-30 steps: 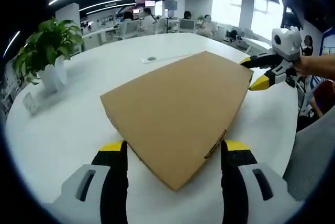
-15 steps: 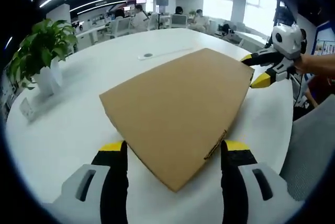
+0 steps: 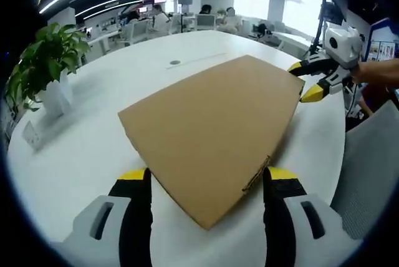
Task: Operate the shoe box by opening the lid, removing the specified soft item, and placing it in the target area until the item is outside and the box remains undamaged.
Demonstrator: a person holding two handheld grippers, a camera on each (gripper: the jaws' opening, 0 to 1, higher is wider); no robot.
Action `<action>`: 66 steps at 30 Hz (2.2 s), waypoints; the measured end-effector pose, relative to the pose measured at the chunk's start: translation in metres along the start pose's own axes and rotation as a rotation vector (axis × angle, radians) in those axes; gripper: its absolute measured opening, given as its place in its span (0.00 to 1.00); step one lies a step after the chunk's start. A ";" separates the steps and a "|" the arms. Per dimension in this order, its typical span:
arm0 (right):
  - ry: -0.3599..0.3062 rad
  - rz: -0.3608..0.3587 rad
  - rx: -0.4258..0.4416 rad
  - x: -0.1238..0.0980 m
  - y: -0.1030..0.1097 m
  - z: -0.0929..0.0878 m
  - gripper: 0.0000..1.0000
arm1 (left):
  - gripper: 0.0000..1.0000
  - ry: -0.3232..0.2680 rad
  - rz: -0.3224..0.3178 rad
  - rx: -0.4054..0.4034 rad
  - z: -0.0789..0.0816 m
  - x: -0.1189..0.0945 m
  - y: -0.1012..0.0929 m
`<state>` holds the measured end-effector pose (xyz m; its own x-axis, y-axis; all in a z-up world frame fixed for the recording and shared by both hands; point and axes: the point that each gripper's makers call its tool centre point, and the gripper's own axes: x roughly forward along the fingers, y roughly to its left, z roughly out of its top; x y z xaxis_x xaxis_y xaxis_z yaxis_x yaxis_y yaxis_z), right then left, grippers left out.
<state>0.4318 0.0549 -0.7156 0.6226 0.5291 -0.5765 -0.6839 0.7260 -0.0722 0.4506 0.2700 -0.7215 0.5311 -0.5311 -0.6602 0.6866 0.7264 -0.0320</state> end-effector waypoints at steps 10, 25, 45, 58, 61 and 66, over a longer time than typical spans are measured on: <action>0.004 0.001 -0.008 0.002 0.020 0.003 0.42 | 0.72 0.017 -0.026 0.030 -0.007 -0.008 0.013; -0.006 0.027 -0.016 0.009 0.048 0.011 0.41 | 0.74 0.046 -0.018 0.066 -0.021 -0.021 0.028; -0.053 0.007 -0.016 0.011 0.055 0.012 0.40 | 0.70 0.029 -0.006 -0.011 -0.035 -0.029 0.034; -0.074 -0.011 -0.039 0.013 0.054 0.012 0.42 | 0.68 -0.019 0.063 -0.005 -0.037 -0.031 0.033; -0.075 -0.014 -0.033 0.013 0.055 0.011 0.42 | 0.67 -0.027 0.077 0.005 -0.036 -0.032 0.032; -0.075 -0.013 -0.005 0.012 0.055 0.014 0.42 | 0.66 -0.028 0.090 0.011 -0.035 -0.034 0.032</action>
<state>0.4067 0.1071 -0.7154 0.6577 0.5514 -0.5133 -0.6776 0.7307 -0.0833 0.4370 0.3264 -0.7266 0.6044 -0.4757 -0.6390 0.6405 0.7672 0.0347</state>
